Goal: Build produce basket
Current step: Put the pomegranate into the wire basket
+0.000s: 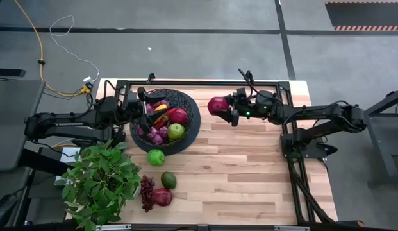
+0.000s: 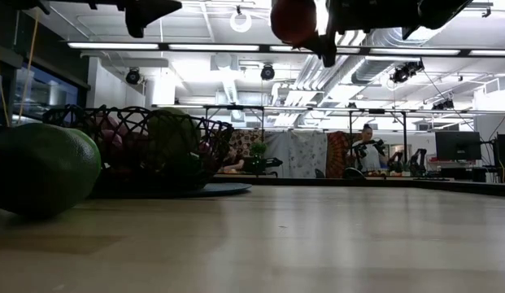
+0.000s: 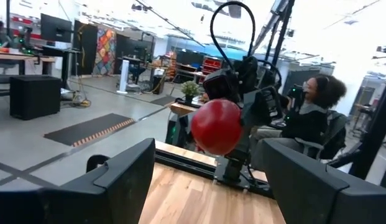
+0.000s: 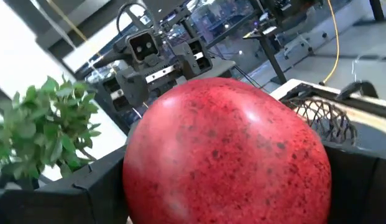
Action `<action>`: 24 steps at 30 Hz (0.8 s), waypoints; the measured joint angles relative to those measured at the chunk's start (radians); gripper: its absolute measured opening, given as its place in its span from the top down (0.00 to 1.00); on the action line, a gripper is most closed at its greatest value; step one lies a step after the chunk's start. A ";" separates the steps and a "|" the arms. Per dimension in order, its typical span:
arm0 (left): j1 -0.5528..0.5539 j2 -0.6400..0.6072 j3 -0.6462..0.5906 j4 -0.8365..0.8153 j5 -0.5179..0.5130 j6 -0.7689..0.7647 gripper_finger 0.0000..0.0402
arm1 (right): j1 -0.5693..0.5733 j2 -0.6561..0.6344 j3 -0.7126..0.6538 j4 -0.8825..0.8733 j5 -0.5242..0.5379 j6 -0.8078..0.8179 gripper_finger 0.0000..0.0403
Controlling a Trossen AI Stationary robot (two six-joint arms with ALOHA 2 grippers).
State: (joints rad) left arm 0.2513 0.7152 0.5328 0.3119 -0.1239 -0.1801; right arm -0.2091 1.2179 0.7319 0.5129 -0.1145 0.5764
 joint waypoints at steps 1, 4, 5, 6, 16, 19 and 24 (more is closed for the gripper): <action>-0.004 0.014 0.003 0.000 -0.001 0.006 0.30 | 0.000 0.001 0.000 0.000 0.001 0.027 0.12; -0.027 0.085 0.038 -0.012 -0.001 0.073 0.30 | 0.000 0.015 0.001 0.008 0.001 0.100 0.12; -0.034 0.117 0.057 -0.019 -0.002 0.106 0.30 | 0.000 0.024 0.001 0.015 0.001 0.125 0.12; -0.043 0.150 0.081 -0.022 -0.009 0.136 0.30 | 0.000 0.035 0.001 0.028 0.001 0.153 0.12; -0.057 0.451 0.347 -0.221 -0.024 0.314 0.30 | 0.034 0.121 0.001 0.118 -0.019 0.287 0.12; -0.057 0.520 0.401 -0.258 -0.010 0.325 0.30 | 0.044 0.125 0.001 0.146 -0.015 0.287 0.12; -0.063 0.597 0.455 -0.247 -0.031 0.313 0.28 | 0.048 0.125 0.001 0.143 -0.010 0.287 0.12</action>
State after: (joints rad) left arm 0.1883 1.3125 0.9877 0.0649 -0.1546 0.1331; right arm -0.1612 1.3426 0.7330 0.6556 -0.1246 0.8639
